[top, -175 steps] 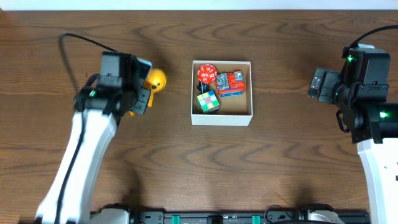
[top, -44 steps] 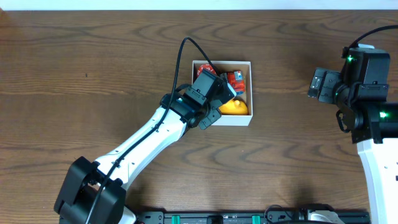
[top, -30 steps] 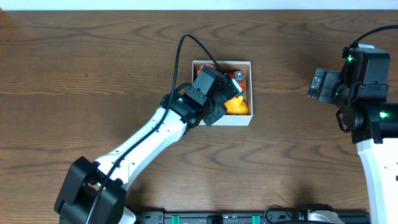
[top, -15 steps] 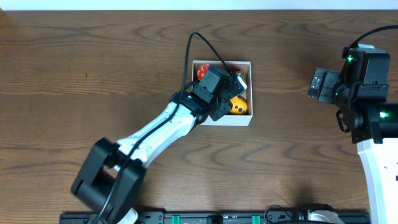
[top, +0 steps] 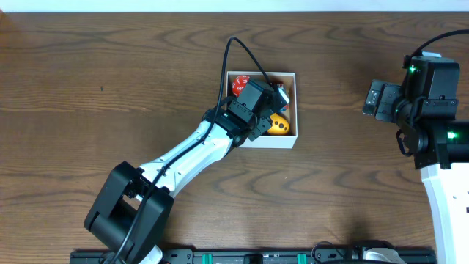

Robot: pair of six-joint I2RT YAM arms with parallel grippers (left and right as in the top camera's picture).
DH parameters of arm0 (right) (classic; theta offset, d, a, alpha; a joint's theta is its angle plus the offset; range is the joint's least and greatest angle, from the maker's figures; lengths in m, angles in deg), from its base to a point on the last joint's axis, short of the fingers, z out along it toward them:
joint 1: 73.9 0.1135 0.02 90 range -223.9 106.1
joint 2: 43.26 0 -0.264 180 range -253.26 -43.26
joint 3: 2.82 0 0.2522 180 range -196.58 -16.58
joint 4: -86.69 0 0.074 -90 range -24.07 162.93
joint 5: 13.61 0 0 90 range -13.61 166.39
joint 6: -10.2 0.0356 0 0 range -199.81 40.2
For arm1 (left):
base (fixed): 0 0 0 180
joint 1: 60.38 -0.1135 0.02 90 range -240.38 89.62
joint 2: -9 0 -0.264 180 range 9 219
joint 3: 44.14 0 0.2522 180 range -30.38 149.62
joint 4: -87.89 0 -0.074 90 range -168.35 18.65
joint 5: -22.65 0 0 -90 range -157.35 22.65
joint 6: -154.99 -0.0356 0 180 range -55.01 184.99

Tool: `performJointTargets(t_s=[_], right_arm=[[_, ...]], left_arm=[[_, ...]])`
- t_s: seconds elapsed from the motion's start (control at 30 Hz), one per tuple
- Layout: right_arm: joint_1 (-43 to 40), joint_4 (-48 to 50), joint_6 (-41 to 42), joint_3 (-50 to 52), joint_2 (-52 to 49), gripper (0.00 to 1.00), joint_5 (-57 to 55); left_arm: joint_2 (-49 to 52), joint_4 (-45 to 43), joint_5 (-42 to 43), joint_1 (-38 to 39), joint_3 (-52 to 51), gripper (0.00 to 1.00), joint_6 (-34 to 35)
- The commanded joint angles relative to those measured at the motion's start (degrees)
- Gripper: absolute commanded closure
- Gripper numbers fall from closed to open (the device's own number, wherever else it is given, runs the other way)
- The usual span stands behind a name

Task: Pack container
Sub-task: 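Lower the orange toy into the box and press it down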

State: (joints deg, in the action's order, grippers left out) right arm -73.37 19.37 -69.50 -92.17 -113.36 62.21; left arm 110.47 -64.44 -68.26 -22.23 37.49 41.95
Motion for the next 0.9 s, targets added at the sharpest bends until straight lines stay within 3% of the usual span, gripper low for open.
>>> performJointTargets(t_s=[0.0,0.87], right_arm=[[-0.5,-0.1,0.8,-0.6,0.0,0.01,-0.6],[-0.5,-0.1,0.8,-0.6,0.0,0.01,-0.6]], left_arm=[[-1.6,0.1,-2.6,-0.5,1.8,0.94,-1.1],[1.2,0.5,-5.6,-0.5,2.2,0.94,-1.1]])
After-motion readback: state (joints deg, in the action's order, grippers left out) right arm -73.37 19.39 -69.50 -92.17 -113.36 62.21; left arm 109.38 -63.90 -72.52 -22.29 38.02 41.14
